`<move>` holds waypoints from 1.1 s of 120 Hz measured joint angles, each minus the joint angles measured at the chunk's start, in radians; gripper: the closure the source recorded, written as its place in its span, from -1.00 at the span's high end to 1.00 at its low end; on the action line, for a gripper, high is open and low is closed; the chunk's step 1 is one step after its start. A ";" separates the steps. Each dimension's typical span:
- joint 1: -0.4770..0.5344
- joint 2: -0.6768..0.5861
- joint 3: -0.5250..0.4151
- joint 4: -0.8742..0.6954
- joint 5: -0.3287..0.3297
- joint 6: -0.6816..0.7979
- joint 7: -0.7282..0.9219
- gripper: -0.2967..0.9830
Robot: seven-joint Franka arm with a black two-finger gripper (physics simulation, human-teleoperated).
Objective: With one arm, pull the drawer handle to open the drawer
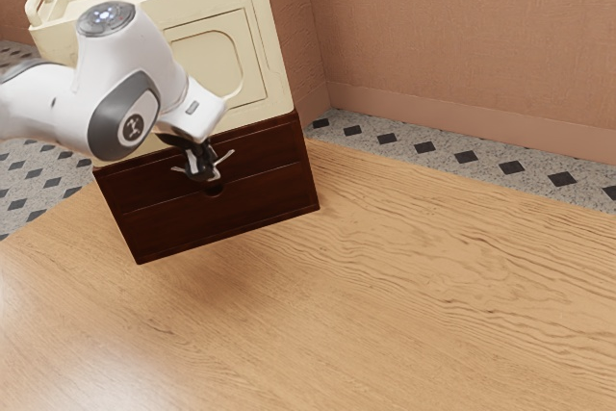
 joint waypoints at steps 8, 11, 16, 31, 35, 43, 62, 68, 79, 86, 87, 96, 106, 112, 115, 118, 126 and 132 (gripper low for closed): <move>0.002 0.000 0.000 -0.004 0.004 0.005 -0.004 -0.28; 0.004 0.000 0.000 -0.006 0.005 0.006 -0.005 -0.28; 0.004 -0.001 0.002 -0.007 0.007 0.009 -0.007 -0.28; 0.010 -0.003 0.007 -0.008 0.012 0.013 -0.012 -0.28; 0.012 -0.003 0.007 -0.008 0.012 0.014 -0.014 -0.28; 0.018 -0.001 0.007 -0.008 0.014 0.015 -0.016 -0.28; 0.029 0.006 0.007 -0.008 0.015 0.017 -0.021 -0.28; 0.030 0.010 0.007 -0.008 0.016 0.017 -0.022 -0.28; 0.027 0.016 0.006 -0.008 0.016 0.017 -0.024 -0.28; 0.023 0.018 0.006 -0.008 0.016 0.017 -0.026 -0.28; 0.023 0.019 0.006 -0.008 0.016 0.017 -0.026 -0.28; 0.018 0.019 0.007 -0.015 0.016 0.018 -0.028 -0.29; 0.018 0.017 0.006 -0.022 0.017 0.019 -0.030 -0.31; 0.019 0.012 0.006 -0.029 0.017 0.019 -0.031 -0.33; 0.019 0.009 0.005 -0.034 0.018 0.019 -0.032 -0.35; 0.019 0.006 0.005 -0.038 0.018 0.019 -0.032 -0.36; 0.017 -0.008 0.002 -0.055 0.018 0.020 -0.033 -0.40; 0.018 -0.027 -0.004 -0.074 0.018 0.019 -0.034 -0.43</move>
